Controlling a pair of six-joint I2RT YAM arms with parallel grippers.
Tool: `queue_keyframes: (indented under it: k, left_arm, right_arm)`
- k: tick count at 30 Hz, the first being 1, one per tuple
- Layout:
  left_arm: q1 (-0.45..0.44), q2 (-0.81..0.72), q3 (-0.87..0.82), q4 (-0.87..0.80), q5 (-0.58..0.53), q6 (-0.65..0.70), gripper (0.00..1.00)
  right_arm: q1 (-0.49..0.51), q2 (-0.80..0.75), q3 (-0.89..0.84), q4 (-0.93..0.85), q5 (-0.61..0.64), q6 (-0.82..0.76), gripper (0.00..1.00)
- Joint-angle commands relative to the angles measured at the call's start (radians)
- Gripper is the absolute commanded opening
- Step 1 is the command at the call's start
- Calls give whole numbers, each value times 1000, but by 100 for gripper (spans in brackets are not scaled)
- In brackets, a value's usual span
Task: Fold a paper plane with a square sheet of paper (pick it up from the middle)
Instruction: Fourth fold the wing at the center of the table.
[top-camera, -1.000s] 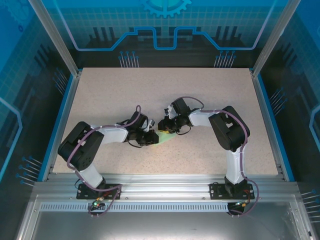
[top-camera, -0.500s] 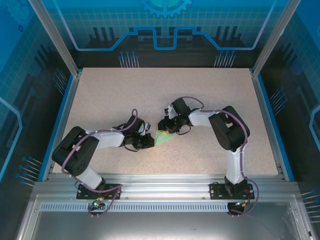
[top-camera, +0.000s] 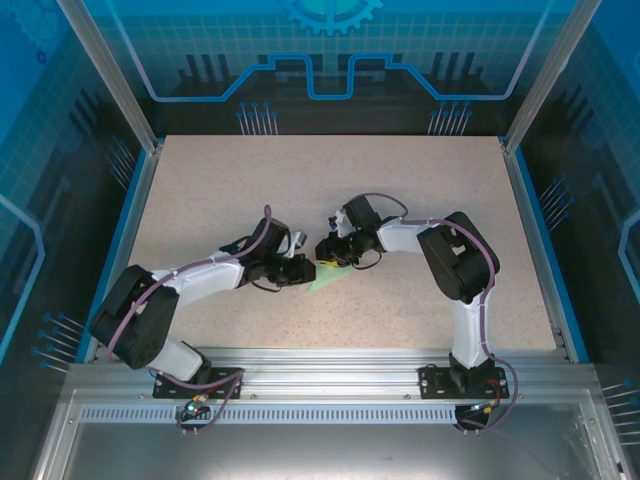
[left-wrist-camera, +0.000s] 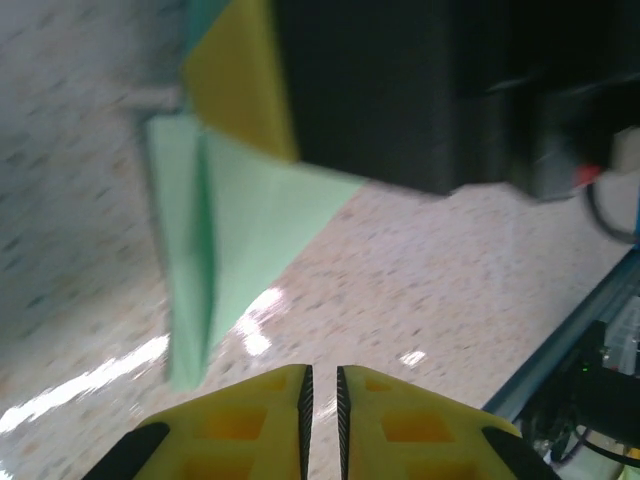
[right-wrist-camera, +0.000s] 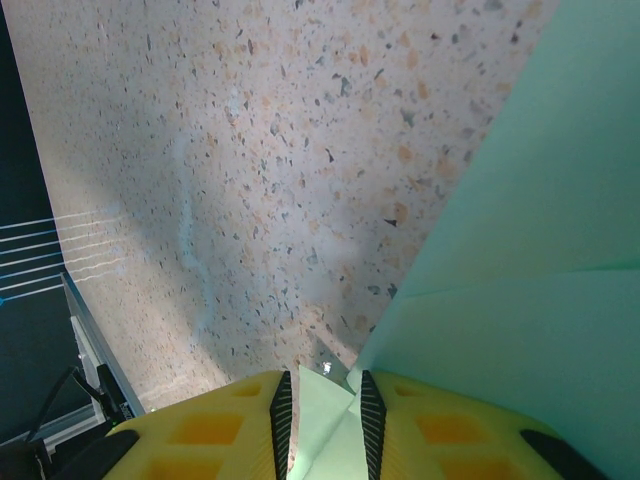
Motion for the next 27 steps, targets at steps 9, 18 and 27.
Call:
queue_keyframes:
  k: [9, 18, 27]
  left_arm:
    - [-34, 190, 86, 48, -37, 57, 14]
    - [-33, 260, 35, 28, -156, 42, 8]
    - [-34, 284, -45, 90, -146, 2, 3]
  right_arm:
    - [-2, 63, -10, -47, 51, 14, 29]
    - [-6, 47, 9, -61, 40, 14, 29]
    - [-64, -101, 22, -101, 56, -7, 30]
